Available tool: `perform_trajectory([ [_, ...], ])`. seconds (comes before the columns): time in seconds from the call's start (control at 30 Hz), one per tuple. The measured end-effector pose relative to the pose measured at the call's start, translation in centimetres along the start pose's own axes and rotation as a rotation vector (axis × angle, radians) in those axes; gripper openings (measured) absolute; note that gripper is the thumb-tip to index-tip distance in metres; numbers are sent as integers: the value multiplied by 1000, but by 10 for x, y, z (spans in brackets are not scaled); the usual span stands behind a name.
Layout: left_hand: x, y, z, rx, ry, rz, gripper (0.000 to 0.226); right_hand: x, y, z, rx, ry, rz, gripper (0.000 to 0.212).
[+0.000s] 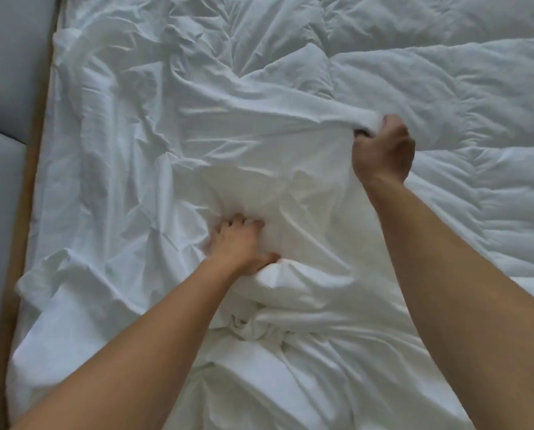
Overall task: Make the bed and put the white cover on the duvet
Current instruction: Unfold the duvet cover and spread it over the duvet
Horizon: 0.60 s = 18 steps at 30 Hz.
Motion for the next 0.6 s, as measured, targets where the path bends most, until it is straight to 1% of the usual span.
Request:
perform_trajectory([
  [0.03,2,-1,2,-7,-20,-8,84,-2,-11,-6,32,59,-11,51],
  [0.07,7,-3,1,12,-49,-2,83,0,-17,-6,18,168,-7,71],
  [0.1,13,-6,-1,49,-97,20,84,2,-14,-7,30,299,-39,87],
  [0.13,20,-8,-1,95,-137,54,86,6,-5,-4,79,362,-148,93],
  [0.17,26,-11,0,121,-136,89,92,14,9,2,113,378,-320,90],
  [0.2,29,-13,3,100,-98,113,99,26,29,12,72,399,-491,83],
  [0.23,28,-13,9,32,-60,108,103,46,48,24,-71,477,-601,78],
  [0.27,26,-13,18,-58,-51,81,103,69,65,35,-272,613,-611,78],
  [0.3,21,-10,28,-129,-70,47,99,94,76,42,-452,772,-524,85],
  [0.33,17,-8,37,-153,-107,23,93,114,80,48,-525,875,-427,91],
  [0.4,14,-6,43,-155,-185,-10,82,127,74,49,-494,927,-348,95],
  [0.47,24,-2,29,-227,-177,-9,80,111,70,40,-510,925,-317,90],
  [0.5,32,6,16,-265,-142,39,78,101,73,33,-546,903,-298,87],
  [0.53,40,15,2,-267,-87,103,71,93,77,24,-576,858,-287,82],
  [0.57,47,27,-13,-212,-22,162,61,86,84,11,-590,795,-283,77],
  [0.6,52,43,-30,-115,38,201,53,77,94,-6,-584,714,-281,72],
])
Point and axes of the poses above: each hand's wrist, its own y-axis away from the middle knuckle, its own z-axis out of the palm, x = y × z, the point moved 1 cm from there along -y, towards the middle knuckle, and after that the axes turned 8 degrees about z, right-handed, at the moved point
